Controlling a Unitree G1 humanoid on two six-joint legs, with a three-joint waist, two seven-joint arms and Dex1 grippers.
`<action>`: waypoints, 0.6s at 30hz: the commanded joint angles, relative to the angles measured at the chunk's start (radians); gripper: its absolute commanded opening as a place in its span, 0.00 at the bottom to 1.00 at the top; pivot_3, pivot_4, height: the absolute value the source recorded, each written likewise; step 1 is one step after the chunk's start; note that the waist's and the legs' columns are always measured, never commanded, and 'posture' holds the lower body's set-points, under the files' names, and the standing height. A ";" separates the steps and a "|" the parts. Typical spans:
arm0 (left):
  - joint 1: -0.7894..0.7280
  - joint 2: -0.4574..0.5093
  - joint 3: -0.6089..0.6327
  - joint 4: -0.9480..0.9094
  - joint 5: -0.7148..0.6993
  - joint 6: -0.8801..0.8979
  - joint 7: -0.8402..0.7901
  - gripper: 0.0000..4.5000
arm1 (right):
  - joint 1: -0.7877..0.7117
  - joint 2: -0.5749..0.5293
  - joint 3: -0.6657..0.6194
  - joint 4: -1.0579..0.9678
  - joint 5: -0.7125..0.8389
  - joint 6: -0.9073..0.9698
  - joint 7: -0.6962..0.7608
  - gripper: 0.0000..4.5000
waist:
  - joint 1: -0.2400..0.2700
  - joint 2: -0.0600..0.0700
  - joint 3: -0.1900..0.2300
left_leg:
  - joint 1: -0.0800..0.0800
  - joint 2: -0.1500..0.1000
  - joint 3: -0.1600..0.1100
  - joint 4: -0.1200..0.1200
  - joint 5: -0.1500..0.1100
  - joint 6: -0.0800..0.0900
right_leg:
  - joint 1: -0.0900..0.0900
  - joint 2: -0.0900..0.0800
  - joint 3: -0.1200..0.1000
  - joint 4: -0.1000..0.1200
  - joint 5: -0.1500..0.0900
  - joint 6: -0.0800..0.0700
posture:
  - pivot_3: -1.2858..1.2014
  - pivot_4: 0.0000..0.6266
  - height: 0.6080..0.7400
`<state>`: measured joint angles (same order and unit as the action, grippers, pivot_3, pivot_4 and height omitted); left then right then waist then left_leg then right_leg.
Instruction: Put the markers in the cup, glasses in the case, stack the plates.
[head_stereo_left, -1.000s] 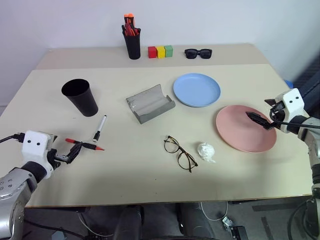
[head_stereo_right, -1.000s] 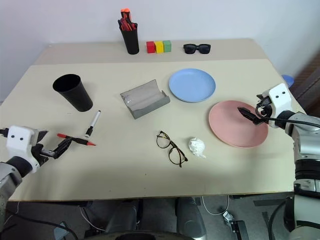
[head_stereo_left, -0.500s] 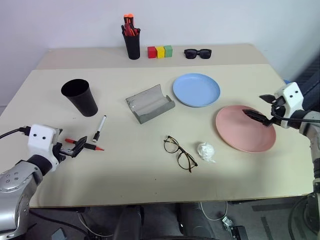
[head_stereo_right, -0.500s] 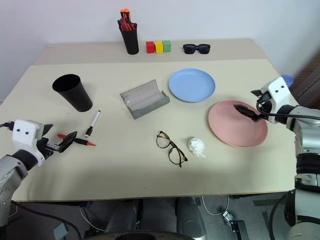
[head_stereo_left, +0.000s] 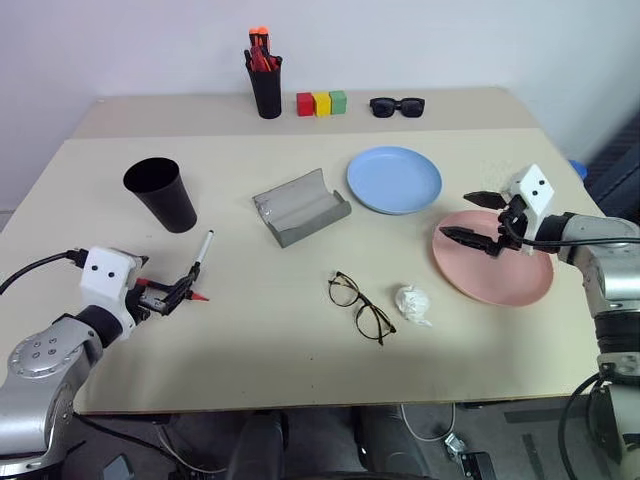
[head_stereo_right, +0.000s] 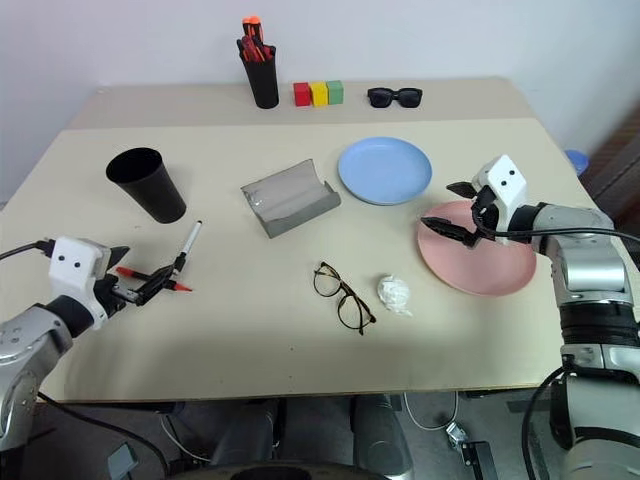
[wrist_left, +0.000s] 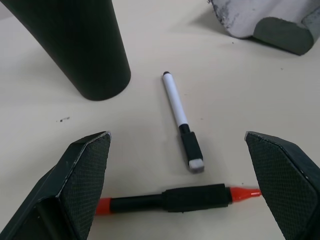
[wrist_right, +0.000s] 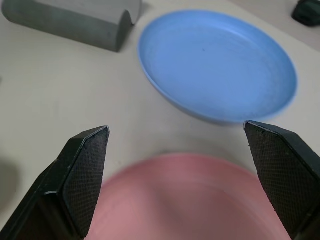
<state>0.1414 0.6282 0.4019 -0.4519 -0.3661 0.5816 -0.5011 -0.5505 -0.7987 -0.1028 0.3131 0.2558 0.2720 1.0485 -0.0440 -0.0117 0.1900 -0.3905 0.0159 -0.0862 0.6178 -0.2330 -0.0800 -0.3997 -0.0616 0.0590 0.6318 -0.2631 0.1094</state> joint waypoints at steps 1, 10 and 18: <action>-0.040 0.001 -0.005 0.004 0.022 0.008 0.041 0.98 | 0.006 0.021 -0.013 -0.092 0.018 0.010 -0.033 0.98 | 0.001 0.000 0.000 | 0.000 0.000 0.000 0.000 0.000 0.000 | 0.000 0.000 0.000 0.000 0.000 0.000 | 0.52 0.24 1.00; -0.122 -0.045 -0.034 -0.057 0.039 0.250 0.204 0.98 | 0.063 0.120 0.042 -0.322 0.049 0.098 -0.087 0.98 | -0.001 0.000 0.000 | 0.000 0.000 -0.001 0.000 0.000 0.000 | -0.001 0.000 0.000 0.001 0.002 0.004 | 0.52 0.24 1.00; -0.196 -0.204 0.145 -0.176 0.050 0.610 0.445 0.98 | 0.069 0.180 0.095 -0.362 0.065 0.129 -0.092 0.98 | 0.001 0.000 0.000 | 0.000 0.000 -0.001 0.003 0.000 0.000 | 0.000 0.000 0.000 0.002 0.002 0.004 | 0.52 0.24 1.00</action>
<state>-0.0151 0.4505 0.4950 -0.5729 -0.3328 1.1242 -0.1248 -0.4717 -0.6255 -0.0060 -0.0241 0.3011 0.4073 0.9579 -0.0425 -0.0119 0.1900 -0.3909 0.0157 -0.0876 0.6215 -0.2330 -0.0800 -0.3989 -0.0613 0.0589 0.6336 -0.2609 0.1135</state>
